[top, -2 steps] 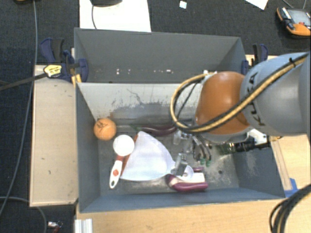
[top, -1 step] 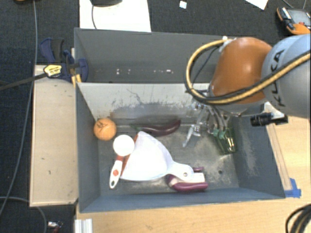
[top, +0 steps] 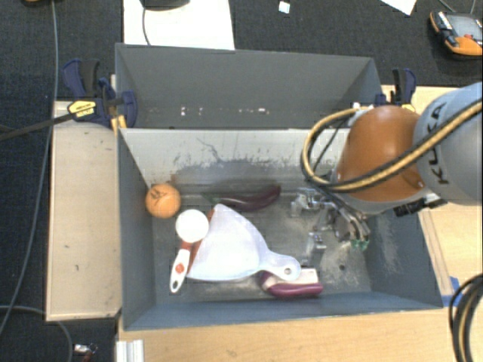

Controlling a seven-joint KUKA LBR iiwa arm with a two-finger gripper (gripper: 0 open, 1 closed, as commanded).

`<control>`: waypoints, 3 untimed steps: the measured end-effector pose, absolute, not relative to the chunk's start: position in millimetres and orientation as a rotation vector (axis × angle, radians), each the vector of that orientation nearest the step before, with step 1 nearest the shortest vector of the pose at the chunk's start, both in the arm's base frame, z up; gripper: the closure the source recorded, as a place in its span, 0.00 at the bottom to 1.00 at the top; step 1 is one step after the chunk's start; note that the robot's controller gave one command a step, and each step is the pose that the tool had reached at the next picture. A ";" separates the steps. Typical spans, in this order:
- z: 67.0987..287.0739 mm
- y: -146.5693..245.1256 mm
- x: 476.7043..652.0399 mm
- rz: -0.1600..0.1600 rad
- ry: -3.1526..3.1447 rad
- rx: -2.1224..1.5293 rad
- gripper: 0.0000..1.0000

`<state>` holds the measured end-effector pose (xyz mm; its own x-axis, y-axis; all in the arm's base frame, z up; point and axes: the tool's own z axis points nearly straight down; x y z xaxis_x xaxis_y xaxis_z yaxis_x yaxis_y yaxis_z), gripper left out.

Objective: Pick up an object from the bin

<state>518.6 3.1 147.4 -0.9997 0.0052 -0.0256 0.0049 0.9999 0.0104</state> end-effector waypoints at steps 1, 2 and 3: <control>196.6 24.4 527.6 0.016 3.091 0.330 0.00; 151.0 -34.8 522.6 0.011 3.118 0.038 0.00; 165.3 -42.8 558.7 0.017 3.098 0.176 0.00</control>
Offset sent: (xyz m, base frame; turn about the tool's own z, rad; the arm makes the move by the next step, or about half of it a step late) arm -0.0025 -0.0986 -0.0476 -0.3483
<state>558.7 -42.8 165.3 -0.9928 0.1134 -0.0375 0.1130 0.9935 0.0133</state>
